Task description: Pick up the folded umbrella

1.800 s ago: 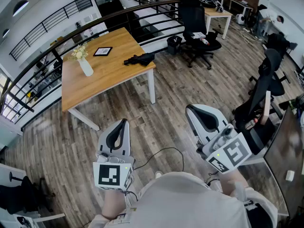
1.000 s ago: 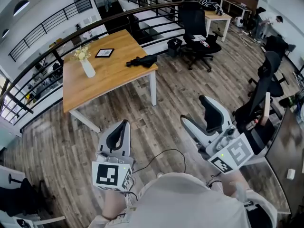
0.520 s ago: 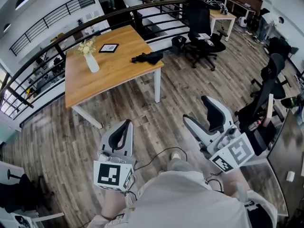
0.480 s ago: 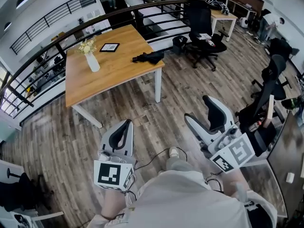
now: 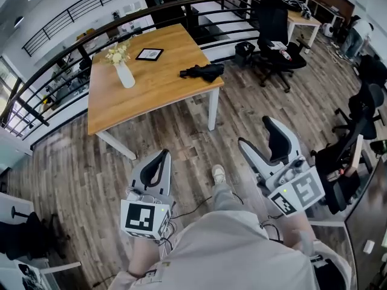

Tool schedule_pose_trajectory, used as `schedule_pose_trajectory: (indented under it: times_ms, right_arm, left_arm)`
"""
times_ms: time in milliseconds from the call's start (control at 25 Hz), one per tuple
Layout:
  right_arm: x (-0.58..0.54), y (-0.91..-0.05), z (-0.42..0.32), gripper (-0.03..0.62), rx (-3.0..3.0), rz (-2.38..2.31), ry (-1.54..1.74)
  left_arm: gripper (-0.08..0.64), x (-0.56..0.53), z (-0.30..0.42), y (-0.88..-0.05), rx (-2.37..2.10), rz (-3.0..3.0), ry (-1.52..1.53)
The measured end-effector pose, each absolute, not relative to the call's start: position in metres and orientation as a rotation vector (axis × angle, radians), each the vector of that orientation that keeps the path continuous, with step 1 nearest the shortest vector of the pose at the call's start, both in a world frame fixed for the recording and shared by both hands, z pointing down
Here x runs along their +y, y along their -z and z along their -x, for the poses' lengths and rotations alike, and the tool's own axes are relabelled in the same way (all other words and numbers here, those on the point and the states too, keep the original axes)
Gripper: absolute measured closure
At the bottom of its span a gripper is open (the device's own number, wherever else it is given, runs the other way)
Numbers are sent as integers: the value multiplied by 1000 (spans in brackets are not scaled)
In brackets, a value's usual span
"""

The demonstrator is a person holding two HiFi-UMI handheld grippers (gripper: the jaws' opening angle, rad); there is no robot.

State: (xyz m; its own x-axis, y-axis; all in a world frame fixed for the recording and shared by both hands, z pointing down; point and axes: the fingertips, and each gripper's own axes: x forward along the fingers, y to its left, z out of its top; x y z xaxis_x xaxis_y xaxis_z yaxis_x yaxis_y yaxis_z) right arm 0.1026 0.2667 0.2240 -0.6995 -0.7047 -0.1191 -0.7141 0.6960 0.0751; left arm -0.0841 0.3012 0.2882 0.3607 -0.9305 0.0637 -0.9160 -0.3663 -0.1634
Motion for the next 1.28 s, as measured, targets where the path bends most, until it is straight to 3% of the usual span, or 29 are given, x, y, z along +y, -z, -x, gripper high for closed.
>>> schedule_pose_trajectory:
  times_ms: [840, 1280]
  right_arm:
    - [-109, -272, -108, 272, 2964, 1022, -25]
    - [-232, -307, -93, 264, 3112, 896, 35]
  left_arm:
    - [543, -67, 53, -302, 1752, 2520, 347]
    - [543, -186, 50, -318, 1793, 2544, 462]
